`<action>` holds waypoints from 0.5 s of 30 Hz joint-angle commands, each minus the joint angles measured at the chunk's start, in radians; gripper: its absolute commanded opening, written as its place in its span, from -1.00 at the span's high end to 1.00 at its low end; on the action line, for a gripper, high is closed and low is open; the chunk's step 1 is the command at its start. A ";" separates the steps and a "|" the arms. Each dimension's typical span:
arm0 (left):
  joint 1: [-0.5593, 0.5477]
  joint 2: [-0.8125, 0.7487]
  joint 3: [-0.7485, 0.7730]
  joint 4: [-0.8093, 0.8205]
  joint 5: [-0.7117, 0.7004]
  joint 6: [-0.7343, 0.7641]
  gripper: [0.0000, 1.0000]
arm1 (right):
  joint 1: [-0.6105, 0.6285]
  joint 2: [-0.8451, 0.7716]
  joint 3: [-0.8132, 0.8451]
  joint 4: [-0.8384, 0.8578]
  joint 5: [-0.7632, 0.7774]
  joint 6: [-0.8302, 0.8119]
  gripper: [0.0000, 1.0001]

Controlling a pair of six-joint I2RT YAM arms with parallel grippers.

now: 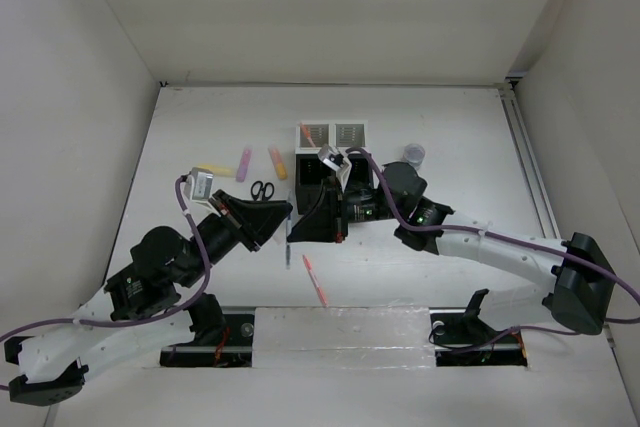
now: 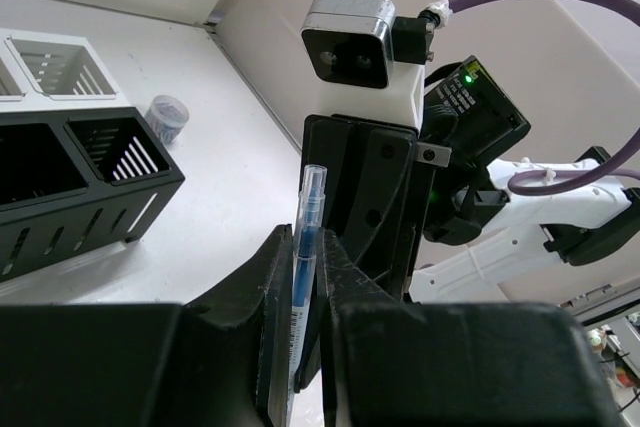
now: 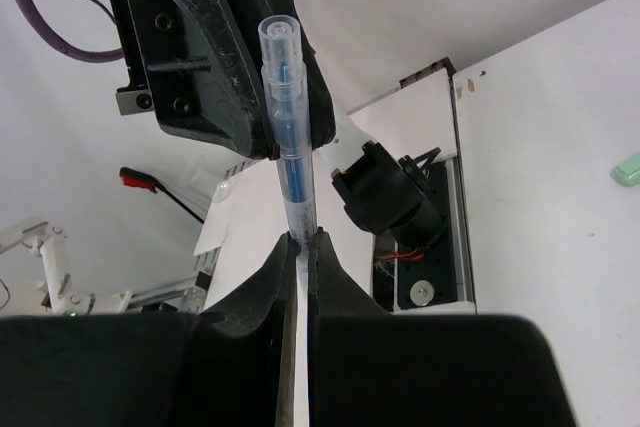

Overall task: Sort the stationery into containers
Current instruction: Cap the pen

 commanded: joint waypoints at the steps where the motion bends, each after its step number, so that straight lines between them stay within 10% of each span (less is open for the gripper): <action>1: -0.016 0.002 -0.041 -0.058 0.127 -0.036 1.00 | -0.021 -0.037 0.059 0.121 0.139 -0.002 1.00; 15: -0.016 -0.027 0.007 -0.088 0.106 -0.011 1.00 | -0.006 0.002 0.067 0.079 0.104 -0.089 1.00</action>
